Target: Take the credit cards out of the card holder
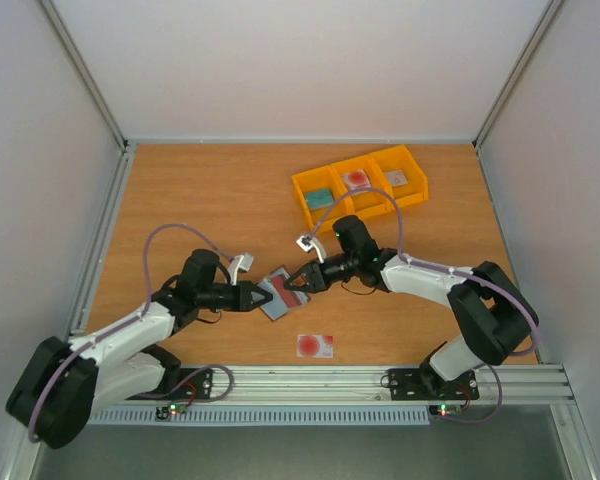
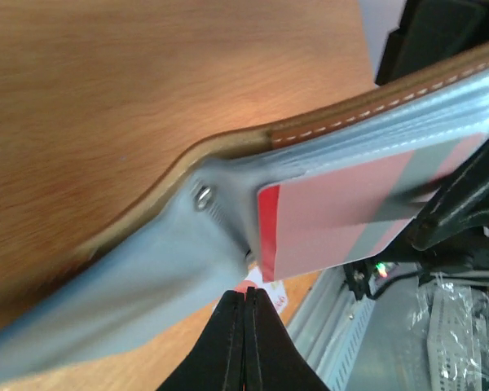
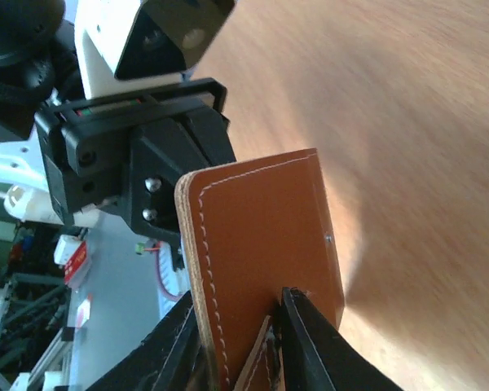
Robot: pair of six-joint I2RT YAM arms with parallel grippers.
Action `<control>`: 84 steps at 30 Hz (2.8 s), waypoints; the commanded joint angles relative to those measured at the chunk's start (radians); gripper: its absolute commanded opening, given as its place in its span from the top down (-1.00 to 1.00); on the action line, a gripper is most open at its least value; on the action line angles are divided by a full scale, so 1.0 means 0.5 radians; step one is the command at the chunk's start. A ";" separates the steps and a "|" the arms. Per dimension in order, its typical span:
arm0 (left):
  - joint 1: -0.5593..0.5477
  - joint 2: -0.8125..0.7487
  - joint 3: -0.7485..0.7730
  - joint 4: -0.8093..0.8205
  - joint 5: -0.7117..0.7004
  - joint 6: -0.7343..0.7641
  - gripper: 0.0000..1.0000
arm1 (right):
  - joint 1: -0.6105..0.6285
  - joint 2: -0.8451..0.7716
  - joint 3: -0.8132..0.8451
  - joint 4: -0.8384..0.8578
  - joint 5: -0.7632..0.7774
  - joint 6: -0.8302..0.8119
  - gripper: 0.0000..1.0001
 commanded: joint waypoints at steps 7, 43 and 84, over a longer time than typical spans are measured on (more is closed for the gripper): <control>0.049 0.417 -0.002 0.294 -0.155 -0.042 1.00 | -0.140 0.283 -0.145 0.407 -0.162 0.112 0.81; 0.113 -0.633 0.230 0.648 0.407 0.008 0.70 | -0.260 -0.805 0.258 0.113 -0.427 0.325 0.97; -0.055 -0.522 0.335 0.510 -0.057 -0.027 -0.04 | 0.000 -0.692 0.459 -0.228 0.294 0.267 0.98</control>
